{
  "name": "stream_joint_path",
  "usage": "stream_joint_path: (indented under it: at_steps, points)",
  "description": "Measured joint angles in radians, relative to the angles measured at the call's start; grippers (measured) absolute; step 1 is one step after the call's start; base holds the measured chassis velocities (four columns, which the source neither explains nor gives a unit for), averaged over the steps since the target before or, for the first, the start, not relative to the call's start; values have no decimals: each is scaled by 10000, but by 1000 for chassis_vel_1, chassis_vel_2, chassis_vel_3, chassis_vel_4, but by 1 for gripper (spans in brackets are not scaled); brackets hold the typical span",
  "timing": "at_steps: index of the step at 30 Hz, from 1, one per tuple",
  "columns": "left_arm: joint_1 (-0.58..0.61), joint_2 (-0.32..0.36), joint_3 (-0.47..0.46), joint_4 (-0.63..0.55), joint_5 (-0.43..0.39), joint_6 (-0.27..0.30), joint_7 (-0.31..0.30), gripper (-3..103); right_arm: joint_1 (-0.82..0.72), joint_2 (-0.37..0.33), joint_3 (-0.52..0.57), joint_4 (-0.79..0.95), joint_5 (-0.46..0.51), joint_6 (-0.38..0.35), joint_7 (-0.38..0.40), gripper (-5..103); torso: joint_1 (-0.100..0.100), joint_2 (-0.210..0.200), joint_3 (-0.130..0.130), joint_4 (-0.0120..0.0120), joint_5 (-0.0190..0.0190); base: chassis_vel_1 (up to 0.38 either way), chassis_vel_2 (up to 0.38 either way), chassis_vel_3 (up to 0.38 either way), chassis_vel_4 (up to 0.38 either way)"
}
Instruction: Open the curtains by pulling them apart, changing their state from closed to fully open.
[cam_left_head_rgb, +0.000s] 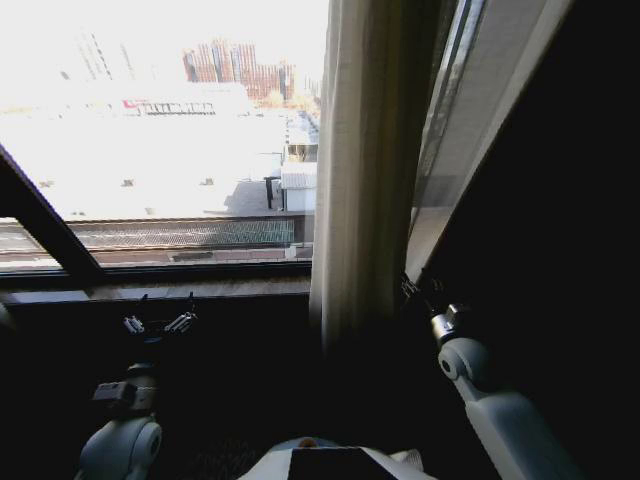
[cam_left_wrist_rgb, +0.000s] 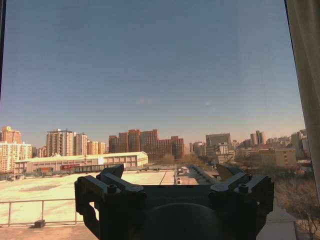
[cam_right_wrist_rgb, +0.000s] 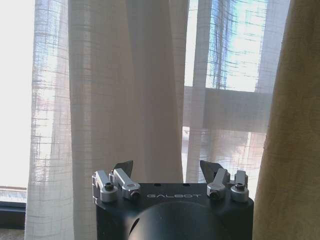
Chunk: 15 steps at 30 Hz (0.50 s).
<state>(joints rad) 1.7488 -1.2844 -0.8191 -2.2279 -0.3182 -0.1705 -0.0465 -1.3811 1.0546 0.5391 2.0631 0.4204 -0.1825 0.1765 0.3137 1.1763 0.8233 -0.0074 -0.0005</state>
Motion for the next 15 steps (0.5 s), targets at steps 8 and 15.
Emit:
stream_joint_path:
  at_steps: [8, 15]
  points:
    - [-124, 133, 29, 85, -22, 110, -19, 100, -215, 468, -481, 190, -1182, 6, 21, 97, 0, 0, 0, -1, 4, 0, 0, 0, 0]
    - [-169, 274, 29, 228, -52, 132, -20, 100, -41, 714, -801, -36, -1730, 66, 145, 100, 0, 0, 0, 0, 4, 0, 0, 0, 0]
